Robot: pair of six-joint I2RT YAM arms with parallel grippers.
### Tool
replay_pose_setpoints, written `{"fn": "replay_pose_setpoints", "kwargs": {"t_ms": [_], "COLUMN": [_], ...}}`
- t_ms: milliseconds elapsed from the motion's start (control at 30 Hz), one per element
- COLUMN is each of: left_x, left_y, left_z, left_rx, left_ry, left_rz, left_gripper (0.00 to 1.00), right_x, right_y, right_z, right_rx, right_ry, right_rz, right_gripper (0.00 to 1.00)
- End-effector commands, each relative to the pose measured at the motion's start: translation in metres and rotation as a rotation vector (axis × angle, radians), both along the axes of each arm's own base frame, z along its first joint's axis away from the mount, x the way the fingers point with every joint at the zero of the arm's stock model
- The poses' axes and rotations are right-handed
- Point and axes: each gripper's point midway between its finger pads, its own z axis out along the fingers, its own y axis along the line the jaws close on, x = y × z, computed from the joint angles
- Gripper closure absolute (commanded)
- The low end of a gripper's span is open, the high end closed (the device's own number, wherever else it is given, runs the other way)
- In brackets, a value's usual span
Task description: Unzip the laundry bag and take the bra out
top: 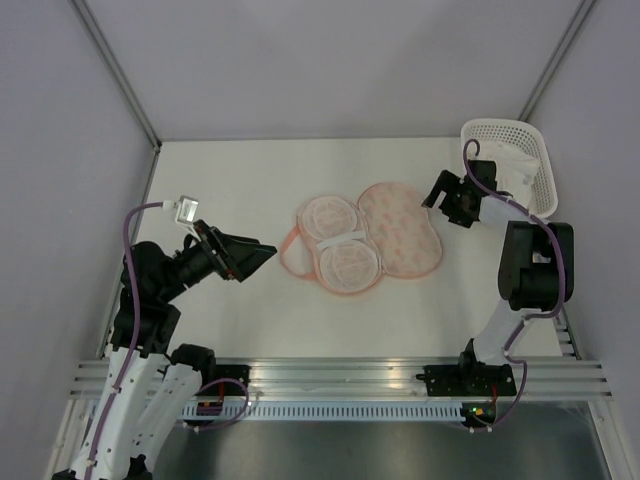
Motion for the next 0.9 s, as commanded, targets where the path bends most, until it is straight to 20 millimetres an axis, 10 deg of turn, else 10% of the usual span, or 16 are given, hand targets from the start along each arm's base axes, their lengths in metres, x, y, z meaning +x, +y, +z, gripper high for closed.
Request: {"fn": "replay_pose_setpoints", "kwargs": {"t_ms": [0,467,633,767,867], "left_x": [0.004,-0.001,-0.003,-0.004,-0.005], "left_y": [0.004,0.006,0.007,0.009,0.010], "left_z": [0.003,0.000,-0.003,-0.005,-0.006], "left_rx": [0.024,0.018,0.021,0.022,0.025], "left_ry": [-0.055,-0.056,-0.055,-0.055,-0.055], "left_rz": [0.022,0.032,0.039,0.050,0.055], "left_gripper": [0.00,0.01,0.00,0.00,0.00], "right_x": [0.018,-0.017,-0.027,-0.028,-0.024], "right_y": [0.018,0.051,0.066,0.068,0.064], "right_z": [0.006,-0.034,-0.036,-0.029,-0.011], "right_rx": [0.139,0.015,0.005,0.005,-0.020], "right_ry": [-0.071,0.098,0.110,0.099,0.060], "right_rz": [0.065,0.192,0.237,0.246,0.221], "right_gripper": [0.02,0.03,0.39,0.88,1.00]}}
